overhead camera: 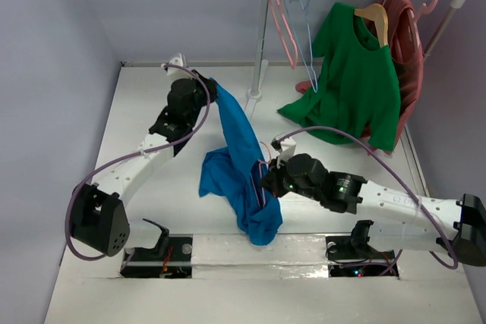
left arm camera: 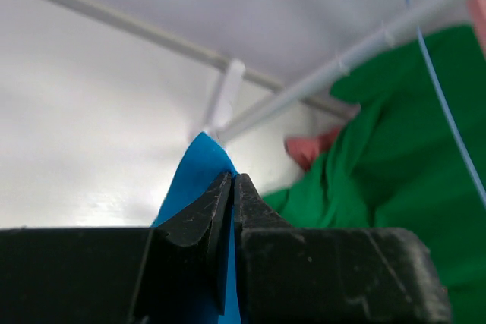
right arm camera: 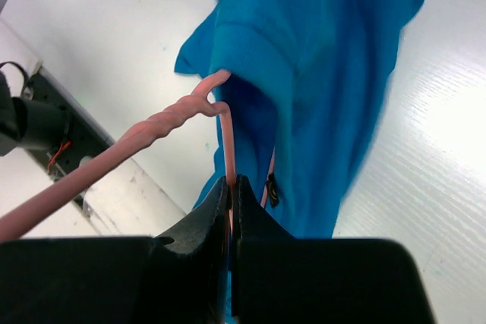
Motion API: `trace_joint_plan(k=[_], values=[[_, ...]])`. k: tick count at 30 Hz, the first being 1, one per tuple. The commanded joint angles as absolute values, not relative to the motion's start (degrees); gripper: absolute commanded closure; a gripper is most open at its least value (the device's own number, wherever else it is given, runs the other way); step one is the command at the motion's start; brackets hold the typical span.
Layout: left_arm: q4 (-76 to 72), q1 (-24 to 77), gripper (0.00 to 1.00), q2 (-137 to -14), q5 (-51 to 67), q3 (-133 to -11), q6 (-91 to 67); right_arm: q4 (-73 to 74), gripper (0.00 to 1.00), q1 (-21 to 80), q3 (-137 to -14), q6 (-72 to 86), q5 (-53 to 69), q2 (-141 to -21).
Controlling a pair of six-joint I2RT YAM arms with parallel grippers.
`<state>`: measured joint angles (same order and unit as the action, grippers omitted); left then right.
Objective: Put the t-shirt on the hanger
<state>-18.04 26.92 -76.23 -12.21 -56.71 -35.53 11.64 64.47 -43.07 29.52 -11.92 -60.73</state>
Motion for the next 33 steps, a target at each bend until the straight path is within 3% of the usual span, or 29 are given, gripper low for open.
trace_joint_plan(k=[1,9,18,29,32,33], values=[[-15.6,23.5,1.00,-75.4,-12.4,-63.8,-33.0,14.0,1.00,64.2,-43.3,28.8,-8.6,-58.1],[-11.6,18.6,1.00,-75.1,-14.1,-67.8,-29.7,23.4,1.00,64.2,-48.6,27.2,-4.5,-54.0],[-7.4,18.5,1.00,-71.6,-12.6,-70.2,-29.4,43.6,1.00,65.7,-76.9,20.7,-9.9,-52.1],[1.7,18.0,1.00,-62.9,-12.9,-70.0,-25.0,60.1,1.00,65.7,-80.2,26.2,-15.2,-49.7],[3.0,18.0,0.84,-58.5,-11.5,-68.9,-23.0,64.9,1.00,65.7,-80.8,28.0,-18.5,-51.1],[3.5,18.0,0.74,-57.5,-10.9,-68.4,-22.4,65.2,1.00,65.7,-80.1,28.5,-18.5,-51.2]])
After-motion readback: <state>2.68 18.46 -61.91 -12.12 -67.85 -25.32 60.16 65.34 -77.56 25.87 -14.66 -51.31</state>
